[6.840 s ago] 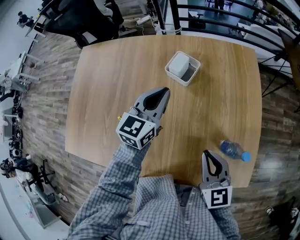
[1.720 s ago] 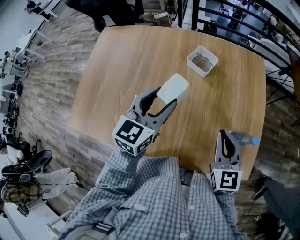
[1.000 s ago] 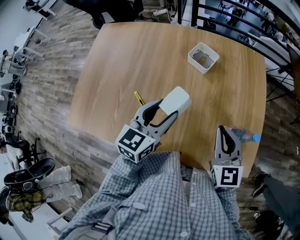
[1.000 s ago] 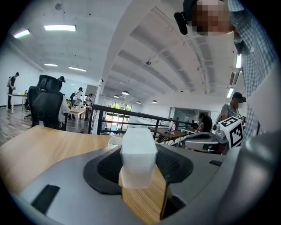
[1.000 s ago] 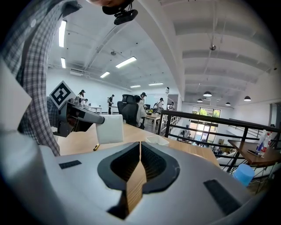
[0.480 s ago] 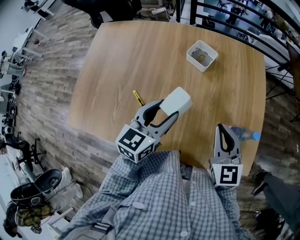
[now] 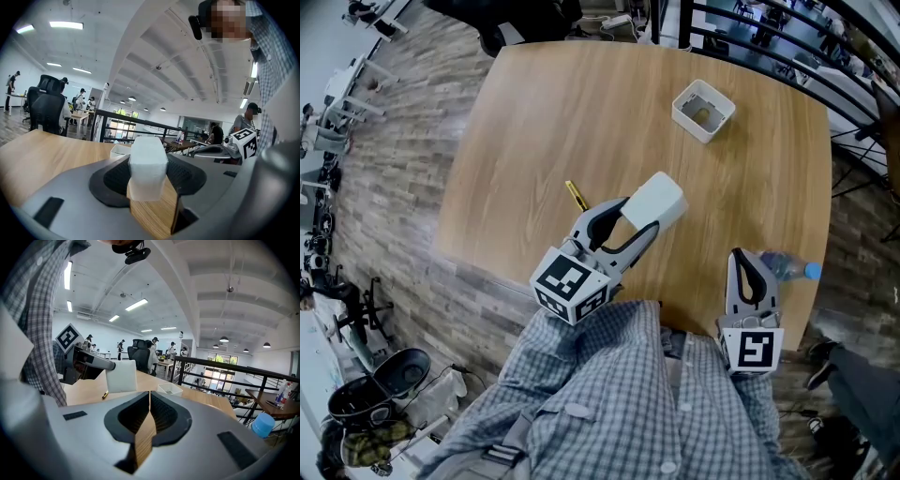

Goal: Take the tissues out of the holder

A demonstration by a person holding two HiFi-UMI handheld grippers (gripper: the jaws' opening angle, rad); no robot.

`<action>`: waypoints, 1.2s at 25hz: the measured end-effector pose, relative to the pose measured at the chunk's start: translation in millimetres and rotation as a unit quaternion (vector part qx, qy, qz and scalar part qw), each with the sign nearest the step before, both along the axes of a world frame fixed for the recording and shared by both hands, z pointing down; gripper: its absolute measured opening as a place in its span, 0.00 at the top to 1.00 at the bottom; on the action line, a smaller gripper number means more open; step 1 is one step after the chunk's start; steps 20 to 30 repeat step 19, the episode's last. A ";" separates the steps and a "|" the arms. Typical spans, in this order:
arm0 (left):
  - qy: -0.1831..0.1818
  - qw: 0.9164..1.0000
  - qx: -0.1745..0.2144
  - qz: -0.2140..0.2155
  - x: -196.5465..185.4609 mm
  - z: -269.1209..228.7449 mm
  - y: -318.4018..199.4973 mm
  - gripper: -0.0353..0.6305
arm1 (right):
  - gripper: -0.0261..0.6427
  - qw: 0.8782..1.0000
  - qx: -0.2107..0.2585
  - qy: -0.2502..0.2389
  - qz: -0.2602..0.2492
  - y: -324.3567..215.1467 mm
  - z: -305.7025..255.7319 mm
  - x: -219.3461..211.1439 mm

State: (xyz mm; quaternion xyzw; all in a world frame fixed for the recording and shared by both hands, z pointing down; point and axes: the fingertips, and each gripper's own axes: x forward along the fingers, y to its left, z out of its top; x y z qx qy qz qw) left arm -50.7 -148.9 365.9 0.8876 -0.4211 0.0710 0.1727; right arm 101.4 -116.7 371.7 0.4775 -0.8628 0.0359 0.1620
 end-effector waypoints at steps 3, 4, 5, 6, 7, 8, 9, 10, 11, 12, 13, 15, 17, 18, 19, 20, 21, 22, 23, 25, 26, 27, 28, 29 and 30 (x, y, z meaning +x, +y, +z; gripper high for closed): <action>-0.002 1.000 0.000 -0.001 -0.5 -0.2 -2.1 0.59 | 0.93 1.000 0.005 -0.004 0.000 -2.2 -3.2 -0.6; -0.002 1.000 0.000 -0.001 -0.7 -0.4 -2.9 0.59 | 0.93 1.000 0.005 -0.004 0.001 -2.9 -3.2 -0.4; -0.001 1.000 0.000 -0.002 -0.9 -0.6 -3.2 0.59 | 0.93 1.000 0.004 -0.004 0.001 -3.2 -3.0 -0.3; 0.000 1.000 -0.001 -0.003 -1.1 -0.8 -3.1 0.59 | 0.93 1.000 0.003 -0.003 0.001 -3.1 -2.8 -0.4; 0.000 1.000 -0.001 -0.003 -1.4 -0.8 -2.6 0.59 | 0.93 1.000 0.002 -0.002 0.000 -2.5 -2.5 -0.8; 0.000 1.000 -0.002 -0.003 -1.7 -0.8 -1.7 0.59 | 0.93 1.000 0.003 0.000 -0.003 -1.9 -2.3 -1.4; 0.000 1.000 -0.002 -0.003 -2.0 -0.8 -0.8 0.59 | 0.93 1.000 0.004 0.002 -0.005 -1.1 -2.4 -2.2; 0.000 1.000 -0.002 -0.003 -2.3 -0.8 0.1 0.59 | 0.93 1.000 0.004 0.004 -0.006 -0.4 -2.4 -2.8; 0.001 1.000 -0.003 -0.004 -2.6 -0.9 0.6 0.59 | 0.93 1.000 0.003 0.005 -0.006 0.3 -2.1 -3.2; 0.001 1.000 -0.003 -0.004 -3.1 -1.1 0.7 0.59 | 0.93 1.000 0.001 0.007 -0.006 0.8 -1.5 -3.4; 0.001 1.000 -0.002 -0.005 -3.4 -1.4 0.4 0.59 | 0.93 1.000 -0.001 0.008 -0.006 0.9 -1.0 -3.7; 0.001 1.000 -0.002 -0.004 -3.3 -1.5 -0.6 0.59 | 0.93 1.000 -0.004 0.007 -0.006 0.3 -0.4 -4.1; 0.001 1.000 -0.002 -0.004 -2.8 -1.4 -1.4 0.59 | 0.93 1.000 -0.007 0.005 -0.005 -0.4 0.6 -4.2; 0.001 1.000 -0.002 -0.004 -2.6 -1.2 -1.8 0.59 | 0.93 1.000 -0.008 0.003 -0.005 -0.6 1.2 -4.2; 0.001 1.000 -0.002 -0.004 -2.3 -1.1 -2.2 0.59 | 0.93 1.000 -0.009 0.001 -0.004 -0.9 1.6 -4.2; 0.001 1.000 -0.002 -0.004 -2.3 -1.1 -2.2 0.59 | 0.93 1.000 -0.009 0.001 -0.004 -0.9 1.6 -4.2; 0.001 1.000 -0.002 -0.004 -2.3 -1.1 -2.2 0.59 | 0.93 1.000 -0.009 0.001 -0.004 -0.9 1.6 -4.2; 0.001 1.000 -0.002 -0.004 -2.3 -1.1 -2.2 0.59 | 0.93 1.000 -0.009 0.001 -0.004 -0.9 1.6 -4.2; 0.001 1.000 -0.002 -0.004 -2.3 -1.1 -2.2 0.59 | 0.93 1.000 -0.009 0.001 -0.004 -0.9 1.6 -4.2; 0.001 1.000 -0.002 -0.004 -2.3 -1.1 -2.2 0.59 | 0.93 1.000 -0.009 0.001 -0.004 -0.9 1.6 -4.2; 0.001 1.000 -0.002 -0.004 -2.3 -1.1 -2.2 0.59 | 0.93 1.000 -0.009 0.001 -0.004 -0.9 1.6 -4.2; 0.001 1.000 -0.002 -0.004 -2.3 -1.1 -2.2 0.59 | 0.93 1.000 -0.009 0.001 -0.004 -0.9 1.6 -4.2; 0.001 1.000 -0.002 -0.004 -2.3 -1.1 -2.2 0.59 | 0.93 1.000 -0.009 0.001 -0.004 -0.9 1.6 -4.2; 0.001 1.000 -0.002 -0.004 -2.3 -1.1 -2.2 0.59 | 0.93 1.000 -0.009 0.001 -0.004 -0.9 1.6 -4.2; 0.001 1.000 -0.002 -0.004 -2.3 -1.1 -2.2 0.59 | 0.93 1.000 -0.009 0.001 -0.004 -0.9 1.6 -4.2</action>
